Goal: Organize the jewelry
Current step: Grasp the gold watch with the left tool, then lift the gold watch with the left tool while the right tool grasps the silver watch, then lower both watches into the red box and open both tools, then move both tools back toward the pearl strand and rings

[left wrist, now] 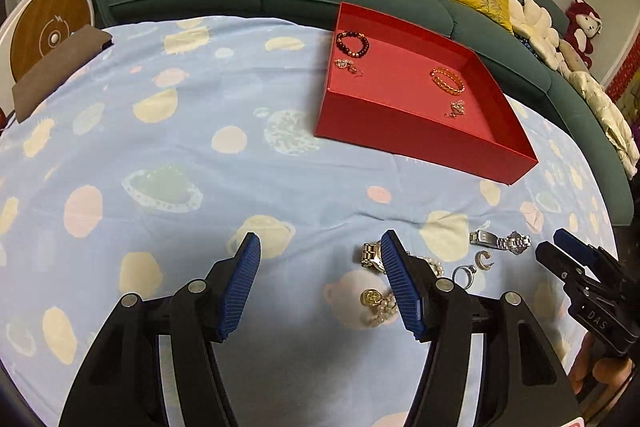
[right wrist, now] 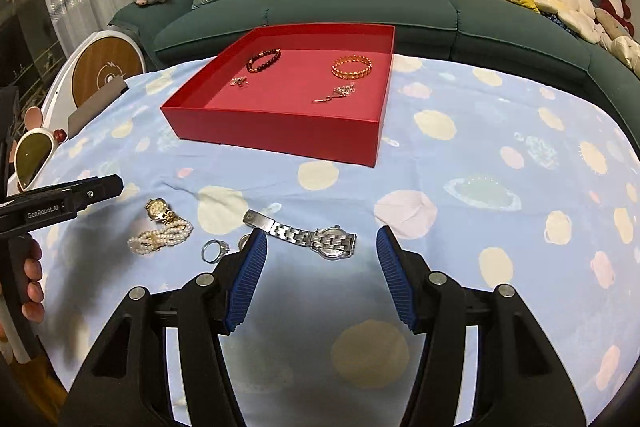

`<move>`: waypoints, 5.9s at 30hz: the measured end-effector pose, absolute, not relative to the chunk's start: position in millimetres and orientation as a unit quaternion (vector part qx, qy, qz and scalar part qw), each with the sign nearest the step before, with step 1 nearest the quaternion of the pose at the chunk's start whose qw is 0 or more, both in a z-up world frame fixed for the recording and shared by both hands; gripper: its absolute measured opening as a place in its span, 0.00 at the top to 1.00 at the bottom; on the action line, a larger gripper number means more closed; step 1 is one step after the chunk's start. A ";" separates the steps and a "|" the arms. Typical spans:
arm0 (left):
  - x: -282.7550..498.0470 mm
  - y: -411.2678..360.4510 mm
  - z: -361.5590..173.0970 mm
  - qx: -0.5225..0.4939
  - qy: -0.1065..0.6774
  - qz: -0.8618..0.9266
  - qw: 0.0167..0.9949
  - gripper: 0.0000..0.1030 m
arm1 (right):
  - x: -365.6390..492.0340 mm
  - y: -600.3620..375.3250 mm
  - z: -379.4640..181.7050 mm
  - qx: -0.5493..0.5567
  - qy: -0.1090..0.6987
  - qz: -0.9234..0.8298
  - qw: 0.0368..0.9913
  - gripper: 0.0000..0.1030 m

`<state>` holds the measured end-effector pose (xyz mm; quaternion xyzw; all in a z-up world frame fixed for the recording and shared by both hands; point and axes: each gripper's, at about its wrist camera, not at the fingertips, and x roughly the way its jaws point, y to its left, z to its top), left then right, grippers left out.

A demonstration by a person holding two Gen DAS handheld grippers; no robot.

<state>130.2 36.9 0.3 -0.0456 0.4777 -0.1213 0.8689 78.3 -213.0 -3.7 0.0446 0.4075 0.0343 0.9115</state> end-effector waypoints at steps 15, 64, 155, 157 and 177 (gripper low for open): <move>130.5 -0.5 -26.6 -0.005 0.489 -0.134 0.862 0.41 | 94.8 -196.9 -40.1 0.017 0.443 0.035 0.896 0.66; 96.8 -13.5 15.2 -0.005 0.450 -0.229 0.863 0.82 | 79.0 -179.6 -5.2 0.052 0.426 0.083 0.899 0.90; 166.8 24.0 93.4 -0.025 0.389 -0.143 0.910 0.45 | 111.6 -223.6 104.1 0.083 0.311 0.040 0.946 0.66; 145.7 28.5 86.7 -0.029 0.396 -0.146 0.906 0.42 | 92.8 -219.1 94.6 0.084 0.325 0.048 0.941 0.66; 86.2 1.4 -15.1 -0.048 0.515 -0.148 0.843 0.42 | 48.2 -161.1 11.5 0.052 0.405 0.081 0.909 0.66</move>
